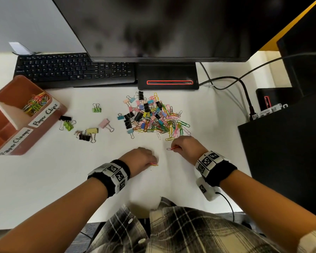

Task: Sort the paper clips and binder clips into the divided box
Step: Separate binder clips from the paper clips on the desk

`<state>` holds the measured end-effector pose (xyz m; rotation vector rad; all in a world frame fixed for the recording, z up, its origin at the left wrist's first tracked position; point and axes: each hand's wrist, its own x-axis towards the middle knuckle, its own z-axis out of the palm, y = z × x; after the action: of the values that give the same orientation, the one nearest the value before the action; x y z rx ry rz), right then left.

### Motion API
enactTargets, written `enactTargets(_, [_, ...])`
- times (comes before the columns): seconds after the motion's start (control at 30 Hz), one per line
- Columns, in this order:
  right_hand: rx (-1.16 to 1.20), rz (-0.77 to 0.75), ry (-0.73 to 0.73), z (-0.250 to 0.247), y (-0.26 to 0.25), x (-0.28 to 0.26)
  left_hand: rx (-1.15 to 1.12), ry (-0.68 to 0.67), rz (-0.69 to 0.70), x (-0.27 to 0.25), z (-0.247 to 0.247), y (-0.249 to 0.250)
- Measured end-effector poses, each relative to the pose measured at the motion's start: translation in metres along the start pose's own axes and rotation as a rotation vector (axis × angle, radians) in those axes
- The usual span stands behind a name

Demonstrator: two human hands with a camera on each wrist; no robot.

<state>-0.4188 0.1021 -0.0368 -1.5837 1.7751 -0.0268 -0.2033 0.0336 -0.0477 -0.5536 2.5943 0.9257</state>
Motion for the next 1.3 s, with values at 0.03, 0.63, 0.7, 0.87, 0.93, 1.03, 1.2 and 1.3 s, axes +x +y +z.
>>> enactTargets(0.03, [0.003,0.001,0.003,0.000,-0.001,0.001,0.020,-0.010,-0.001,0.003,0.000,0.001])
enactTargets(0.63, [0.012,-0.003,-0.026,0.001,-0.019,0.014,0.015,0.185,-0.088,-0.017,0.007,-0.019])
enactTargets(0.7, [0.019,-0.045,-0.007,-0.002,-0.035,0.024,-0.155,0.310,-0.178,-0.031,0.000,-0.018])
enactTargets(0.87, [0.043,-0.240,0.112,-0.028,-0.112,0.064,-0.362,0.725,-0.399,-0.085,-0.053,-0.043])
enactTargets(0.93, [0.067,-0.321,0.150,-0.037,-0.157,0.089,-0.357,0.842,-0.525,-0.111,-0.084,-0.073])
enactTargets(1.03, [0.099,-0.379,0.214,-0.045,-0.228,0.130,-0.309,0.946,-0.699,-0.145,-0.130,-0.117])
enactTargets(1.2, [0.213,-0.382,0.220,-0.030,-0.333,0.195,-0.456,0.881,-0.916,-0.174,-0.166,-0.197])
enactTargets(1.3, [0.355,-0.308,0.202,-0.015,-0.359,0.212,-0.620,0.852,-0.911,-0.186,-0.165,-0.228])
